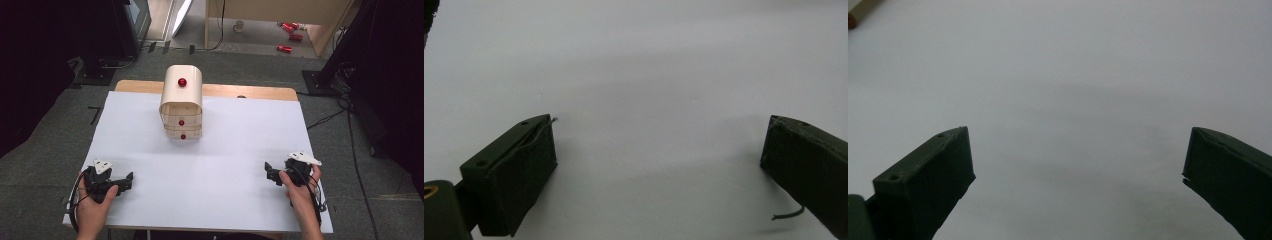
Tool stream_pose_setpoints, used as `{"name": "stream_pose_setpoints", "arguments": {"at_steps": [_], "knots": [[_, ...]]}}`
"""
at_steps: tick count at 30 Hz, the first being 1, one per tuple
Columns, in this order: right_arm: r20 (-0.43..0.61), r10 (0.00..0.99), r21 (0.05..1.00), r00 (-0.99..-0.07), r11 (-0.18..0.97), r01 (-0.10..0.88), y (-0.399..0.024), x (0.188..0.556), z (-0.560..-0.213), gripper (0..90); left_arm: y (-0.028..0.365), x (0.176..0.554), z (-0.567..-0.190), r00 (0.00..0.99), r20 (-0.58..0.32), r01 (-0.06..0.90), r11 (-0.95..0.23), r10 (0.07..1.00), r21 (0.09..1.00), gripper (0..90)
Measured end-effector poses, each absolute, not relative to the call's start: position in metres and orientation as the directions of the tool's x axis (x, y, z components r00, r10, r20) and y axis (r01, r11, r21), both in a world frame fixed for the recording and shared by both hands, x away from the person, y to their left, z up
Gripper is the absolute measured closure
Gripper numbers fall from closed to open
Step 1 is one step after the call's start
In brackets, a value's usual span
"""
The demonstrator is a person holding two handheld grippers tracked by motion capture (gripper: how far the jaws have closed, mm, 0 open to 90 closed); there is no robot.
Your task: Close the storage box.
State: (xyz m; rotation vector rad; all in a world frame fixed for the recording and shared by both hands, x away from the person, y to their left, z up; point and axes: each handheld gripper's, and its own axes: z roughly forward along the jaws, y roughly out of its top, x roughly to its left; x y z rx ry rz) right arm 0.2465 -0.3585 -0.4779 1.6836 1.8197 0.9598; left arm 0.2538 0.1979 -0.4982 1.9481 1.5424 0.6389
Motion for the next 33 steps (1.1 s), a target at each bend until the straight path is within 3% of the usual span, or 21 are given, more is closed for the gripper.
{"name": "stream_pose_setpoints", "arguments": {"at_steps": [21,30,33], "knots": [[0.131,0.990,0.723,-0.050,-0.061,0.688,-0.404,0.206,-0.500,0.0,0.198,0.254,-0.498,0.222,0.021,0.704,-0.175,0.975,0.689,1.2],[0.080,0.996,0.720,-0.042,-0.029,0.694,-0.406,0.193,-0.503,0.0,0.198,0.254,-0.498,0.222,0.022,0.703,-0.175,0.975,0.689,1.2],[0.011,0.999,0.718,-0.042,0.022,0.696,-0.399,0.193,-0.504,0.0,0.198,0.254,-0.498,0.222,0.021,0.703,-0.175,0.975,0.689,1.2]]}}
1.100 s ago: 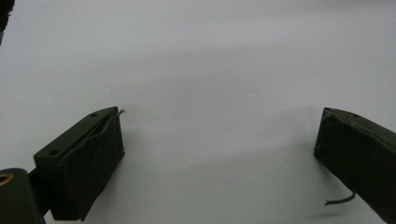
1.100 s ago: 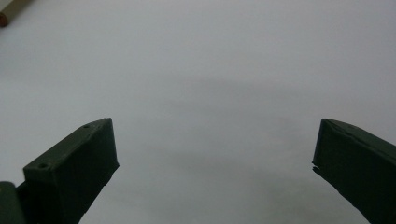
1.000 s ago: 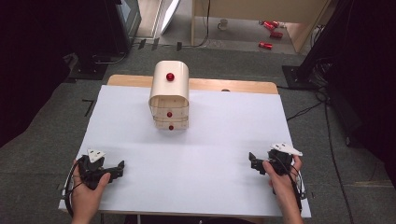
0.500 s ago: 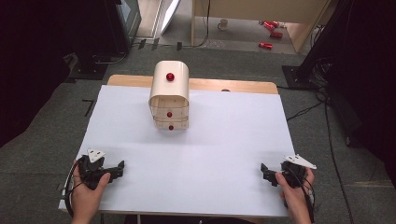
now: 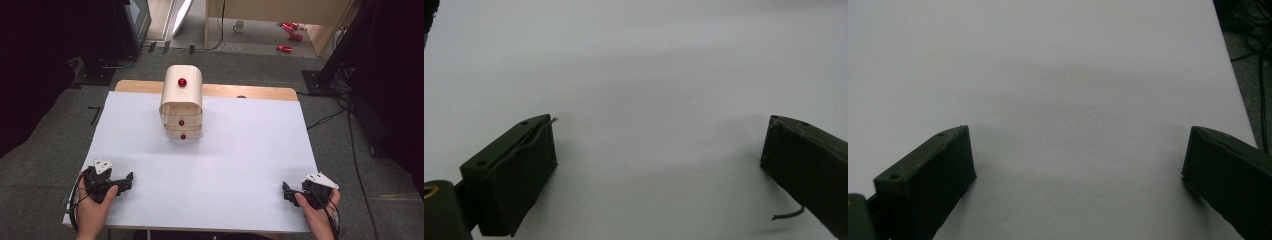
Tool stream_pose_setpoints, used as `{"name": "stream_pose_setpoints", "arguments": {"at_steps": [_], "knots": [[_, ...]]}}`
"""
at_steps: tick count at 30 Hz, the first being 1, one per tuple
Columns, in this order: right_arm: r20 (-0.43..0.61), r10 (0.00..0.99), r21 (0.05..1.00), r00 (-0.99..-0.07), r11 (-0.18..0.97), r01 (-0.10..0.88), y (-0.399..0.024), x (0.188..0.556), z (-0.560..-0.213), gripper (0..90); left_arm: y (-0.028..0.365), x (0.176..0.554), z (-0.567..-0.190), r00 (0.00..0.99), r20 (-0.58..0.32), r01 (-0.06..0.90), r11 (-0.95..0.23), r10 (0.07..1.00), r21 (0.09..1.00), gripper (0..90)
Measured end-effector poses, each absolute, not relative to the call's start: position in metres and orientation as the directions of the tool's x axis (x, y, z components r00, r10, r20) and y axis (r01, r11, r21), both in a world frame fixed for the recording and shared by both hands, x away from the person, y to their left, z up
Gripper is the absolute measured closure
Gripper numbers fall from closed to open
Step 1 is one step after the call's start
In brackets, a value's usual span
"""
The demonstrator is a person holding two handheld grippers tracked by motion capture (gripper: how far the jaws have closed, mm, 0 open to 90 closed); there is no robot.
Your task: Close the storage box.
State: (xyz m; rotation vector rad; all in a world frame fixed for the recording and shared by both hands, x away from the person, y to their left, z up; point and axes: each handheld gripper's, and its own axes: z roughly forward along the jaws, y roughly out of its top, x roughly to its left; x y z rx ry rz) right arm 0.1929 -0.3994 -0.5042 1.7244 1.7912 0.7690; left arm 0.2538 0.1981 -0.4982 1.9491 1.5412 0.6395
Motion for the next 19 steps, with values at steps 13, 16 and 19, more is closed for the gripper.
{"name": "stream_pose_setpoints", "arguments": {"at_steps": [13,16,19], "knots": [[0.021,0.999,0.720,-0.040,0.012,0.694,-0.4001,0.1925,-0.5049,0.0,0.1980,0.2539,-0.4983,0.221,0.021,0.703,-0.174,0.975,0.690,1.2],[0.021,0.999,0.720,-0.040,0.013,0.694,-0.4002,0.1924,-0.5050,0.0,0.1980,0.2539,-0.4983,0.221,0.021,0.703,-0.174,0.975,0.690,1.2],[0.021,0.999,0.721,-0.040,0.013,0.693,-0.4003,0.1924,-0.5050,0.0,0.1980,0.2539,-0.4983,0.221,0.021,0.703,-0.174,0.975,0.690,1.2]]}}
